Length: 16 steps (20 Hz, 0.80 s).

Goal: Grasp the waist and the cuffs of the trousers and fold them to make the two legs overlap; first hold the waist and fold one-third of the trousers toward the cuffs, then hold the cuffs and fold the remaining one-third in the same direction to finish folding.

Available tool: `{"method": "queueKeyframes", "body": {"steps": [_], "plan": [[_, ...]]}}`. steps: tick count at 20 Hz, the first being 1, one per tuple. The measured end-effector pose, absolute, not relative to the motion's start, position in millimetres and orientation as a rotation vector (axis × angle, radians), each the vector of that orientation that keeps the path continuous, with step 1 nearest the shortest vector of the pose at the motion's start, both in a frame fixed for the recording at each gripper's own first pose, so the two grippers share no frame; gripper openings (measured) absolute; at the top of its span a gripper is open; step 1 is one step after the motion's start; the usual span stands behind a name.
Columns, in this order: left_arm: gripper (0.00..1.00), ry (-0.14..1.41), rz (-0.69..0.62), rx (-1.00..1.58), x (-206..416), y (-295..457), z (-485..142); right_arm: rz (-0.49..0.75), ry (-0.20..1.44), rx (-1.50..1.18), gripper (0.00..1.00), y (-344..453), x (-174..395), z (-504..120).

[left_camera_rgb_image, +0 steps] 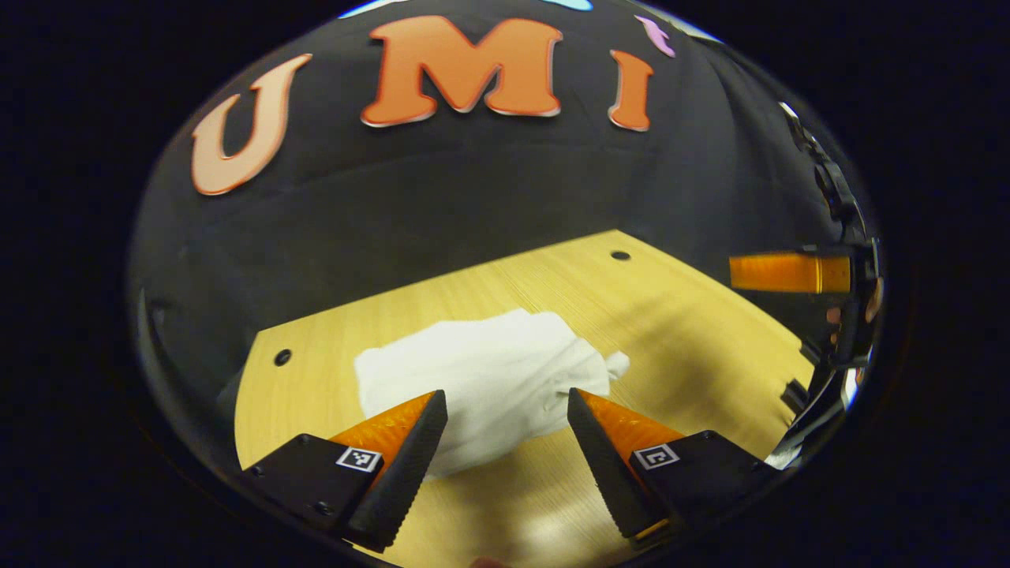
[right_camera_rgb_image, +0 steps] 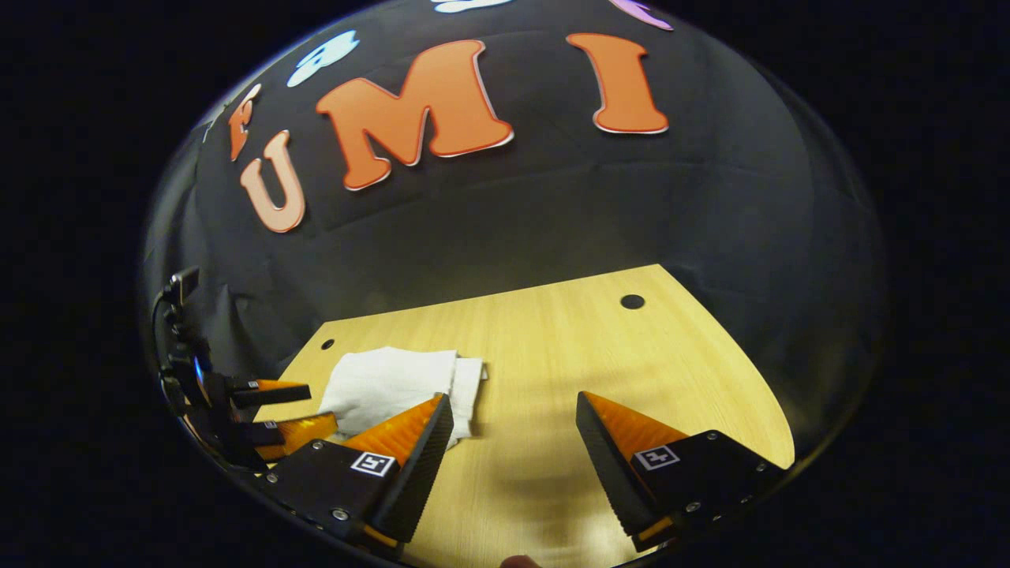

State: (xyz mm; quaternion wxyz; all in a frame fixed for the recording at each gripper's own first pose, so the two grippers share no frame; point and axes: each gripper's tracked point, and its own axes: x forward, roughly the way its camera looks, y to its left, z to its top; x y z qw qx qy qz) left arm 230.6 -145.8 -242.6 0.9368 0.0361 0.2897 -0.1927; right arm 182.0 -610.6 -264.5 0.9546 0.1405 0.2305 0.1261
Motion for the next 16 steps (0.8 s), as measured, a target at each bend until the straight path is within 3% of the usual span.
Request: {"method": "queueKeyframes", "body": {"steps": [5, 11, 16], "plan": [[1.0, 0.458, -0.223, -0.033, 206, -115, -191, 0.347, 0.389, 0.192, 0.94, -563, 176, -237], [0.99, 0.297, -0.083, -0.052, 178, -69, -144, 0.327, 0.29, 0.156, 0.94, -522, 161, -197], [0.99, 0.196, -0.073, -0.043, 156, -47, -112, 0.294, 0.219, 0.2, 0.94, -498, 140, -173]]}}
